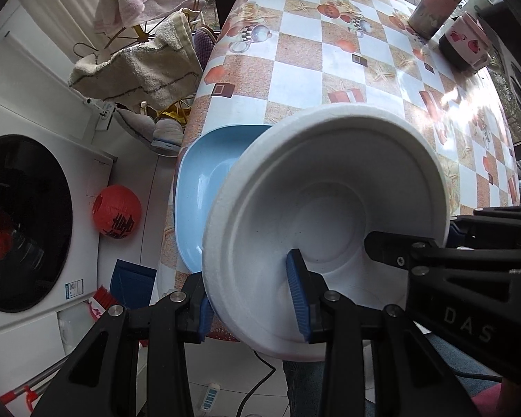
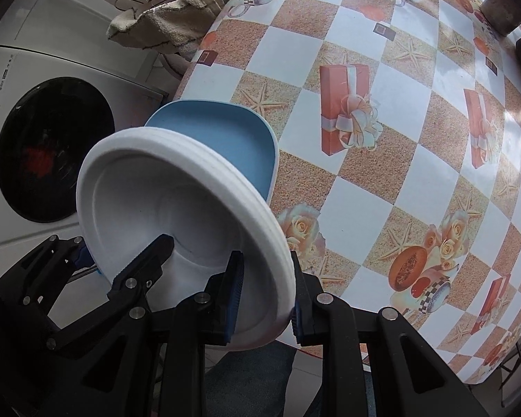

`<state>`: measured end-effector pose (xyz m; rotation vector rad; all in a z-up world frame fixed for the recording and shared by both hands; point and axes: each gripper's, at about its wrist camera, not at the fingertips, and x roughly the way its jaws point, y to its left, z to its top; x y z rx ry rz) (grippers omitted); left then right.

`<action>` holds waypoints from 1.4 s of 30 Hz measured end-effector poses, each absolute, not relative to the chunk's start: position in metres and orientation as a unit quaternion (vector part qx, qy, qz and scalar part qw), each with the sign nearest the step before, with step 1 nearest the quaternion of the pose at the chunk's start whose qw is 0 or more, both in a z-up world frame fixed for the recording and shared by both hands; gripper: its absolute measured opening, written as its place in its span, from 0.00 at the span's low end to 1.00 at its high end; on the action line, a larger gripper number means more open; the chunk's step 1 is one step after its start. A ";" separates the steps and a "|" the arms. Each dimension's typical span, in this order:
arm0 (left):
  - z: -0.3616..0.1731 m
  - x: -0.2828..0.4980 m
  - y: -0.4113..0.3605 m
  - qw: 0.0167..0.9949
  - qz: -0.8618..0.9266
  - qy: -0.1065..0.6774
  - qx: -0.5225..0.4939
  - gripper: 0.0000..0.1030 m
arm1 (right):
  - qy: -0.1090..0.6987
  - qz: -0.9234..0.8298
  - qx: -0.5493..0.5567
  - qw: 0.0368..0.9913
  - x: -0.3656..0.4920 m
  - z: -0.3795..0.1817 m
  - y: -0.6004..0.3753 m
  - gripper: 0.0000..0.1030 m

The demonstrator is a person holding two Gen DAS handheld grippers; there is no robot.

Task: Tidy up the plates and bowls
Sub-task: 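Lift the bowl stack with both grippers and carry it over the light-blue plate, then lower the bowl stack onto the light-blue plate and open both grippers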

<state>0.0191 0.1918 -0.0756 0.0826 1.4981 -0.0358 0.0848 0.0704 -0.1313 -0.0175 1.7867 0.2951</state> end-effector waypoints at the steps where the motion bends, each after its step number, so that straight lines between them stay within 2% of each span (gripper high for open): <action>1: -0.077 0.021 0.195 0.731 -0.014 0.681 0.039 0.39 | 0.778 0.127 -0.004 0.616 0.087 -0.134 0.073 0.26; 22: -0.111 0.038 0.229 0.717 0.004 0.696 0.042 0.40 | 0.788 0.125 -0.008 0.602 0.105 -0.181 0.112 0.26; 26: -0.111 0.038 0.228 0.721 0.006 0.691 0.053 0.45 | 0.785 0.133 -0.017 0.605 0.104 -0.178 0.113 0.26; 31: -0.104 0.034 0.225 0.737 0.017 0.672 0.072 0.56 | 0.773 0.140 -0.037 0.617 0.101 -0.166 0.116 0.27; 33: -0.101 0.034 0.227 0.739 0.021 0.670 0.066 0.62 | 0.762 0.143 -0.050 0.629 0.101 -0.159 0.115 0.42; 34: -0.099 0.033 0.228 0.743 0.024 0.666 0.064 0.64 | 0.755 0.145 -0.058 0.637 0.101 -0.154 0.115 0.67; 35: -0.096 0.033 0.230 0.747 0.027 0.662 0.059 0.71 | 0.747 0.148 -0.065 0.645 0.101 -0.150 0.115 0.82; 36: -0.094 0.033 0.233 0.751 0.028 0.658 0.052 0.78 | 0.740 0.151 -0.070 0.652 0.101 -0.145 0.115 0.83; 38: -0.090 0.033 0.236 0.755 0.033 0.653 0.039 0.82 | 0.732 0.150 -0.073 0.661 0.101 -0.139 0.113 0.84; 39: -0.087 0.033 0.238 0.758 0.037 0.651 0.033 0.87 | 0.728 0.146 -0.073 0.665 0.101 -0.136 0.111 0.85; 40: -0.084 0.032 0.240 0.762 0.041 0.646 0.023 0.90 | 0.728 0.141 -0.073 0.667 0.102 -0.135 0.110 1.00; 41: -0.081 0.031 0.242 0.764 0.045 0.643 0.015 0.97 | 0.729 0.139 -0.067 0.667 0.103 -0.133 0.107 1.00; 42: -0.078 0.030 0.244 0.768 0.048 0.639 0.006 1.00 | 0.729 0.135 -0.062 0.668 0.103 -0.132 0.105 1.00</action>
